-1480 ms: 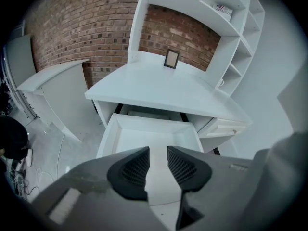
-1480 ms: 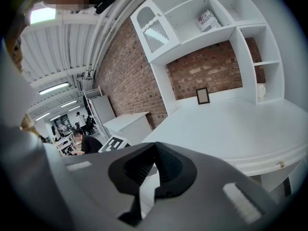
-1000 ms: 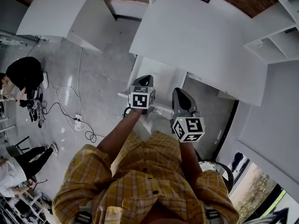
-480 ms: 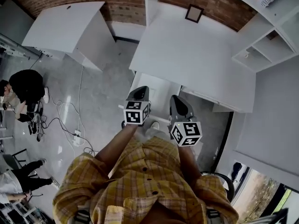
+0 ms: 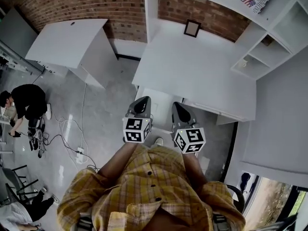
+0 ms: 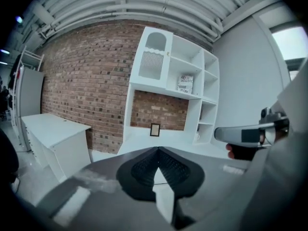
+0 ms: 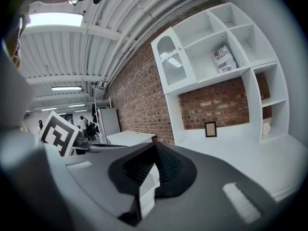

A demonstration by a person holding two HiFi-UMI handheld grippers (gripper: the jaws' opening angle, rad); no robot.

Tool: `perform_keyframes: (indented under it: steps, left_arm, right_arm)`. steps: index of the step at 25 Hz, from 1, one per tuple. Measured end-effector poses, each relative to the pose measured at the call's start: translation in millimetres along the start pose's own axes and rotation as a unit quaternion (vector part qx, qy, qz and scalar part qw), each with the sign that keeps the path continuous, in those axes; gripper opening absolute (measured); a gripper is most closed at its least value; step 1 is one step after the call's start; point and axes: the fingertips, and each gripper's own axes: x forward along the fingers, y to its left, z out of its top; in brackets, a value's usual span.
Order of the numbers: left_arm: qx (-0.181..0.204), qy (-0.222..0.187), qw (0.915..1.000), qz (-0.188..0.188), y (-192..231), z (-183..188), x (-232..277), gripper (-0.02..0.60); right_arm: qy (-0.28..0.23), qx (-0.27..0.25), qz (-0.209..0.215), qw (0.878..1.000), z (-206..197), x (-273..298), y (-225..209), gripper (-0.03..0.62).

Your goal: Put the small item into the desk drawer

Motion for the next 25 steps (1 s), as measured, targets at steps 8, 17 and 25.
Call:
perform_keyframes:
  steps: [8,17,25]
  left_arm:
    - [0.055,-0.067,0.9962,-0.008,-28,47,-24,0.002]
    - [0.098,-0.101,0.9901,-0.006,-43,72,-36,0.002]
    - [0.093,-0.098,0.9908,-0.003,-44,67,-36,0.002]
  right_arm:
    - [-0.025,-0.009,-0.009,1.0,23,-8,-5,-0.003]
    - [-0.057,-0.021,-0.011,0.998,47,-13,-8,-0.003]
    - [-0.063,-0.013,-0.021,0.998,45,-16,-18,-0.003]
